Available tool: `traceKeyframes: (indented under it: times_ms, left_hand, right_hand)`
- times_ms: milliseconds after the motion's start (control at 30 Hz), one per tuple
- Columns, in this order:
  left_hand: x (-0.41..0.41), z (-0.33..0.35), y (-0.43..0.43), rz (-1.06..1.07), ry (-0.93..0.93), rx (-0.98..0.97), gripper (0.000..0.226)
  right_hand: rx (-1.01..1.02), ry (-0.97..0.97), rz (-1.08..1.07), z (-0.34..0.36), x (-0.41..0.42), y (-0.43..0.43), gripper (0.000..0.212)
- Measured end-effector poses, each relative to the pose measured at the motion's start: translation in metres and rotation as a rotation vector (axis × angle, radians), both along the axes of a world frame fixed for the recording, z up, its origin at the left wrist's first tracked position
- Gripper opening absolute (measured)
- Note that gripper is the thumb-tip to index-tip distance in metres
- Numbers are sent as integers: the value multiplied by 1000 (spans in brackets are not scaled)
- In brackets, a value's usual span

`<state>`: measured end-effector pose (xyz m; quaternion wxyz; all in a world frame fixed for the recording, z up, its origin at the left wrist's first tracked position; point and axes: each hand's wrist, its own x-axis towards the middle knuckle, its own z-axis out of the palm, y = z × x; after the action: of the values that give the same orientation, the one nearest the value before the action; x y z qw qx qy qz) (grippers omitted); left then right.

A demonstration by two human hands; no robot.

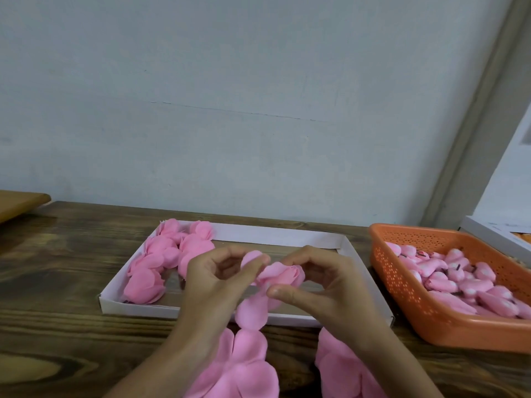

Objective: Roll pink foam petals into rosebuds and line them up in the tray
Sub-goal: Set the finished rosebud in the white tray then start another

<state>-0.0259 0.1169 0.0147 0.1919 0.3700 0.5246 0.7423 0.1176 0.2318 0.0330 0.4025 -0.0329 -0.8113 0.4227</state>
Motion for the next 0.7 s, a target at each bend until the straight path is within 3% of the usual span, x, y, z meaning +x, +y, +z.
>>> traceKeyframes:
  times_ms: [133, 267, 500, 600, 700]
  left_hand:
    - [6, 5, -2, -47, 87, 55, 24]
    - [3, 5, -2, -29, 180, 87, 22]
    - [-3, 9, -5, -49, 199, 130, 20]
    - [-6, 11, -7, -121, 228, 99, 31]
    - [-13, 11, -4, -166, 242, -82, 57]
  right_hand:
    - [16, -6, -98, -1, -3, -3, 29]
    - [21, -17, -159, -2, -3, -5, 43]
    - [-25, -17, -126, -2, -1, 0, 32]
    - [-76, -11, -130, -1, 1, 4, 21]
    - [-177, 46, -164, 0, 3, 9, 19]
